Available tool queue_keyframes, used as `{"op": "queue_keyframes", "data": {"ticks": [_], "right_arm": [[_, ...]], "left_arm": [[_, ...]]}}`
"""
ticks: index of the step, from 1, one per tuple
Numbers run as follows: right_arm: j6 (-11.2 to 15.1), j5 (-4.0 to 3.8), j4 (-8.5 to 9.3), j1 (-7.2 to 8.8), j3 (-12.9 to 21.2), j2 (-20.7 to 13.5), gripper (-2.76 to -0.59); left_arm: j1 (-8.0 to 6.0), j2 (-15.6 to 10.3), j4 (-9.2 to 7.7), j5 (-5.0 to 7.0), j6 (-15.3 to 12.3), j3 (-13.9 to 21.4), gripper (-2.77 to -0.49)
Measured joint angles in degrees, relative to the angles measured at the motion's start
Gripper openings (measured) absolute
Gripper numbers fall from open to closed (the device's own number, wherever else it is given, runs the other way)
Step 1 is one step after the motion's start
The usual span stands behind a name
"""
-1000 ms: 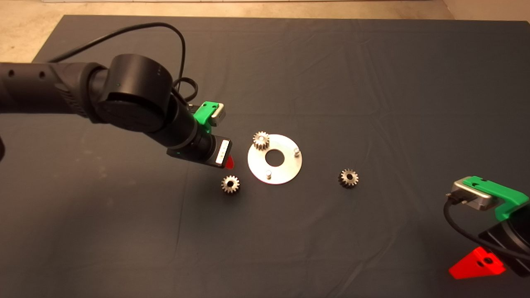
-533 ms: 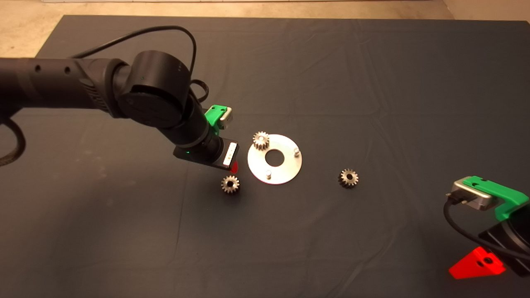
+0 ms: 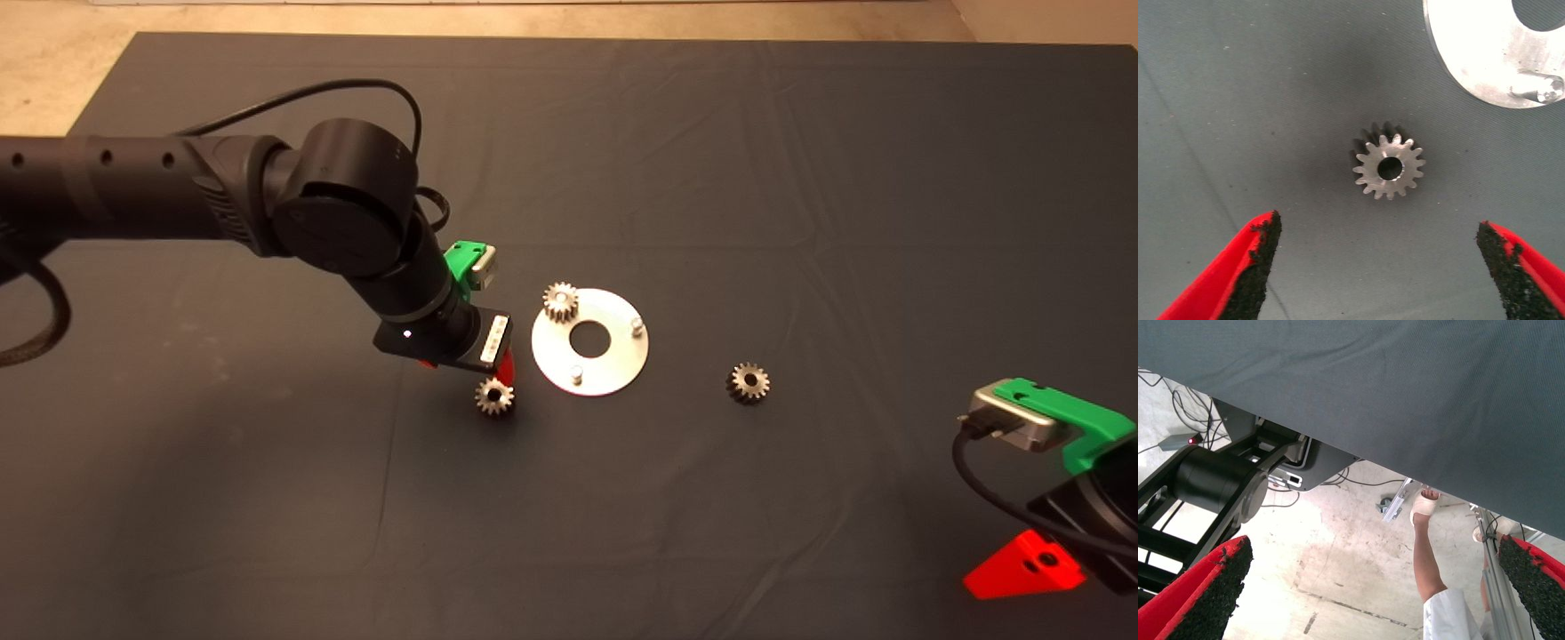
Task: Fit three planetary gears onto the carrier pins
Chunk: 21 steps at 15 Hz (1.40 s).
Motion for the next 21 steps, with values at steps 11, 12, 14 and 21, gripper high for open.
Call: {"op": "queue_keyframes", "data": {"ticks": [11, 12, 14, 21], "right_arm": [[0.0, 0.02, -0.02, 0.02, 0.0, 0.0, -0.61], [0.0, 0.02, -0.02, 0.0, 0.0, 0.0, -0.61], [0.0, 0.02, -0.01, 0.02, 0.0, 0.0, -0.61], [0.0, 0.02, -0.02, 0.02, 0.0, 0.0, -0.61]], "left_arm": [[7.73, 3.1, -0.05, -0.05, 2.5, -2.7, -1.09], [8.28, 3.1, 0.0, -0.02, 2.6, -3.0, -1.09], [8.41, 3.3, 0.0, -0.09, 2.7, -3.0, -1.09], [8.39, 6.2, 0.09, 0.02, 6.4, -7.4, -1.09]]}}
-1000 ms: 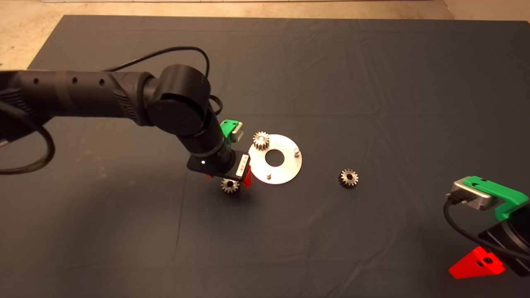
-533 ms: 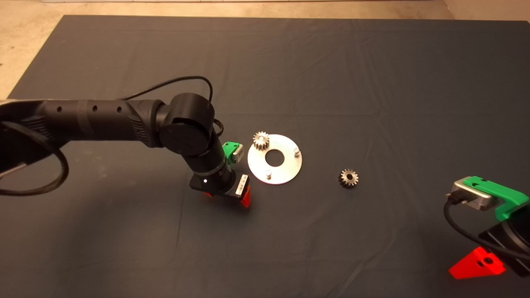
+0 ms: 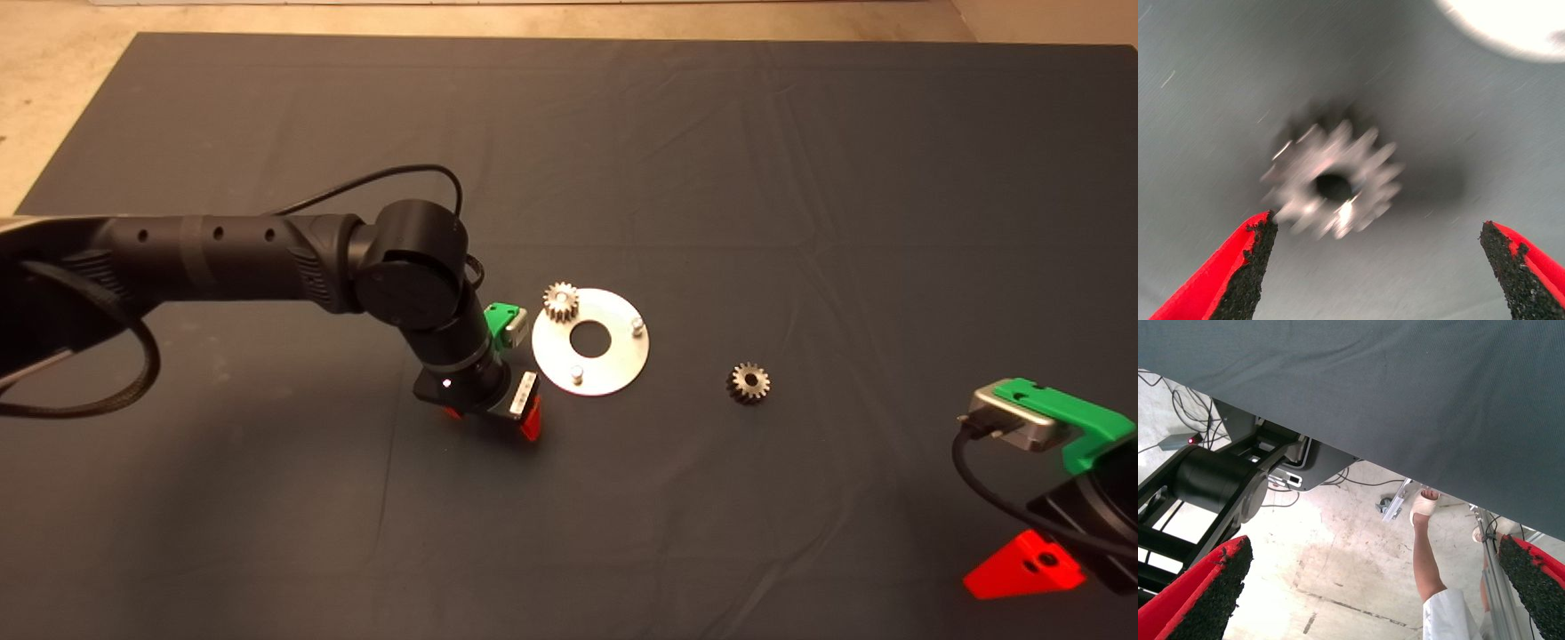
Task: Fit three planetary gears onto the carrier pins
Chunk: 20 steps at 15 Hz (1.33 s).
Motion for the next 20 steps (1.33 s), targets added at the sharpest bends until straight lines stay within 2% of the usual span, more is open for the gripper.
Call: {"op": "queue_keyframes", "data": {"ticks": [1, 4, 12, 19, 20], "right_arm": [[0.0, 0.01, 0.01, -0.01, 0.0, 0.0, -0.61], [0.0, 0.0, 0.0, 0.0, 0.0, 0.0, -0.61], [0.0, -0.01, 0.0, -0.02, 0.0, 0.0, -0.61], [0.0, 0.0, 0.0, -0.01, 0.0, 0.0, -0.61], [0.0, 0.0, 0.01, -0.01, 0.0, 0.0, -0.61]], "left_arm": [[0.0, 0.5, 0.0, 0.37, 0.2, -0.5, -1.09], [0.0, 0.4, 0.07, 0.37, 1.4, -1.6, -1.09], [0.02, 0.3, 0.28, 0.37, 2.2, -2.7, -1.09], [0.0, 0.3, 0.28, 0.34, 2.8, -2.8, -1.31], [0.02, 0.3, 0.28, 0.33, 2.8, -3.1, -1.42]]}}
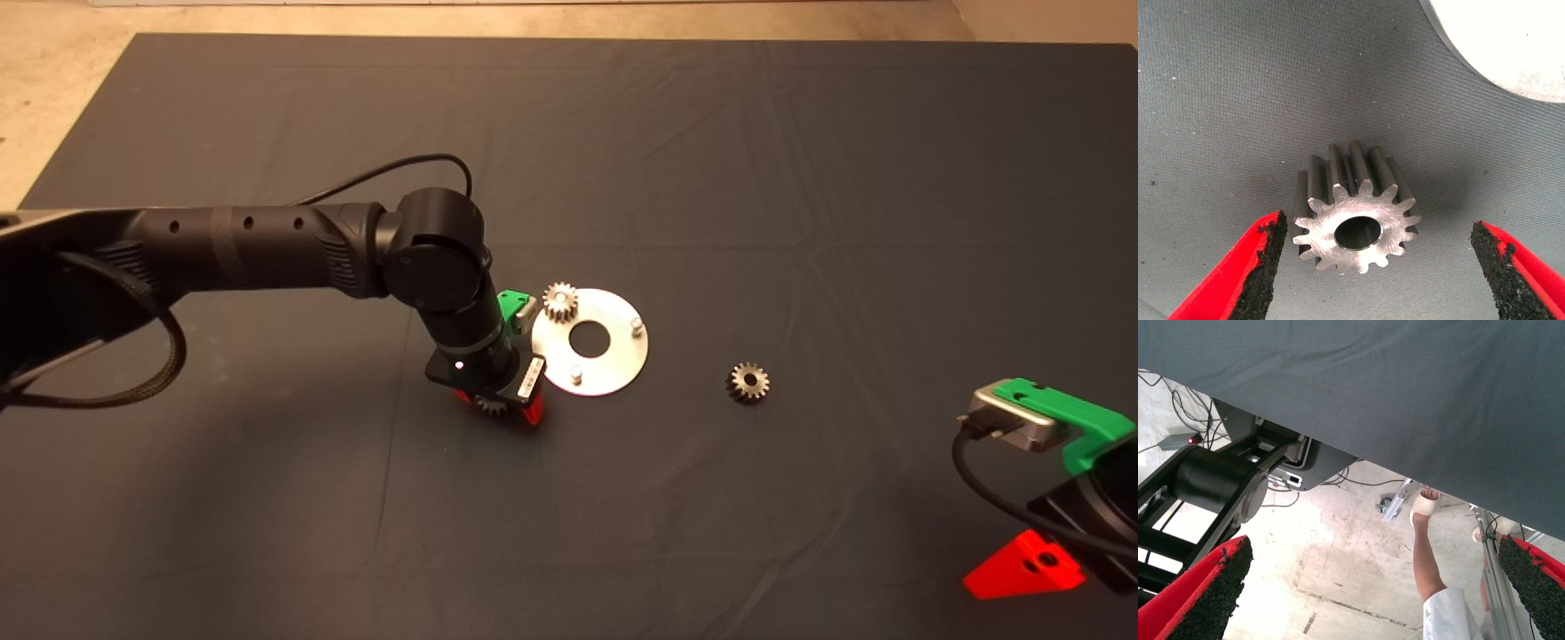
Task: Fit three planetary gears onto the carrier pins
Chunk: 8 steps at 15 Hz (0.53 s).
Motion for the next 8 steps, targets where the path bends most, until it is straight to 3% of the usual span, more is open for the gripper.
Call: {"op": "queue_keyframes", "data": {"ticks": [3, 8], "right_arm": [[0.0, 0.0, -0.01, -0.01, 0.0, 0.0, -0.61], [0.0, 0.0, 0.0, 0.01, 0.0, 0.0, -0.61]], "left_arm": [[-0.02, 0.0, 0.05, 0.01, 0.0, -0.7, -1.45], [-0.01, 0.0, 0.04, 0.01, 0.3, -0.7, -1.72]]}}
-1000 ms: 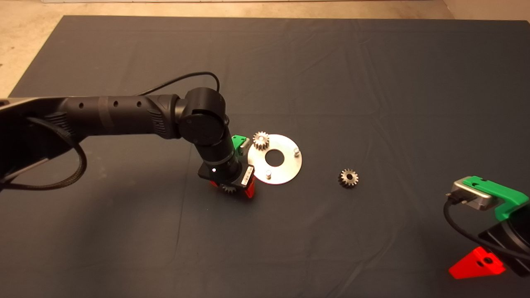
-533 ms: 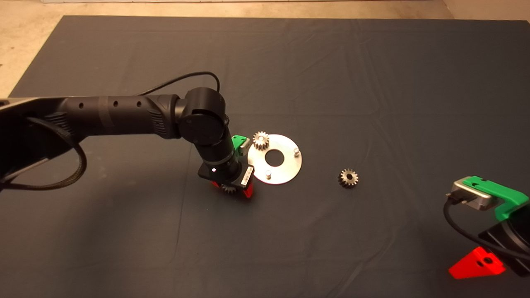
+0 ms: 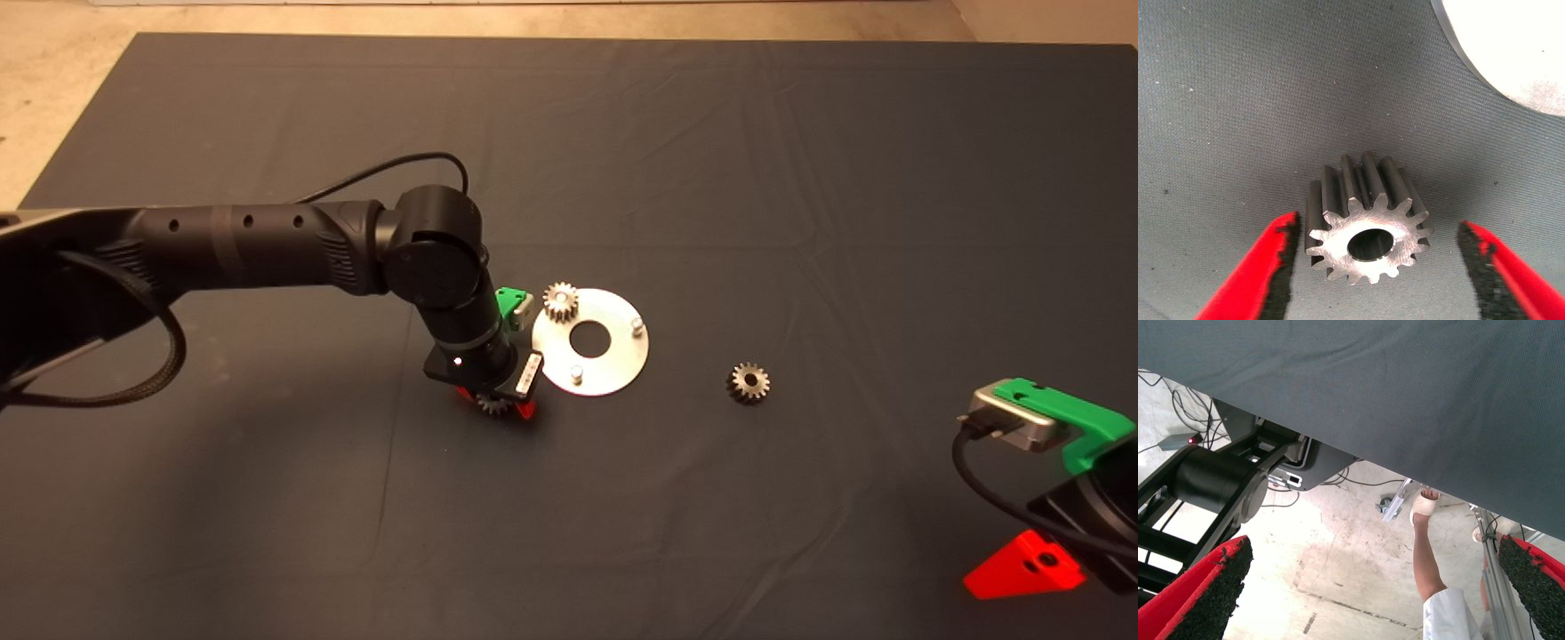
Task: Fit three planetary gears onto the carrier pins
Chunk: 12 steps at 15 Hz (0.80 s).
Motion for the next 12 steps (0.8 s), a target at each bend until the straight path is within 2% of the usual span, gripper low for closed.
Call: {"op": "queue_keyframes", "data": {"ticks": [9, 12], "right_arm": [[0.0, 0.0, 0.0, -0.02, 0.0, 0.0, -0.61], [0.0, 0.0, 0.0, -0.01, 0.0, 0.0, -0.61]], "left_arm": [[-0.01, 0.0, 0.04, 0.27, 0.0, 0.0, -2.13], [0.01, 0.0, 0.02, 0.27, 0.0, 0.0, -2.17]]}}
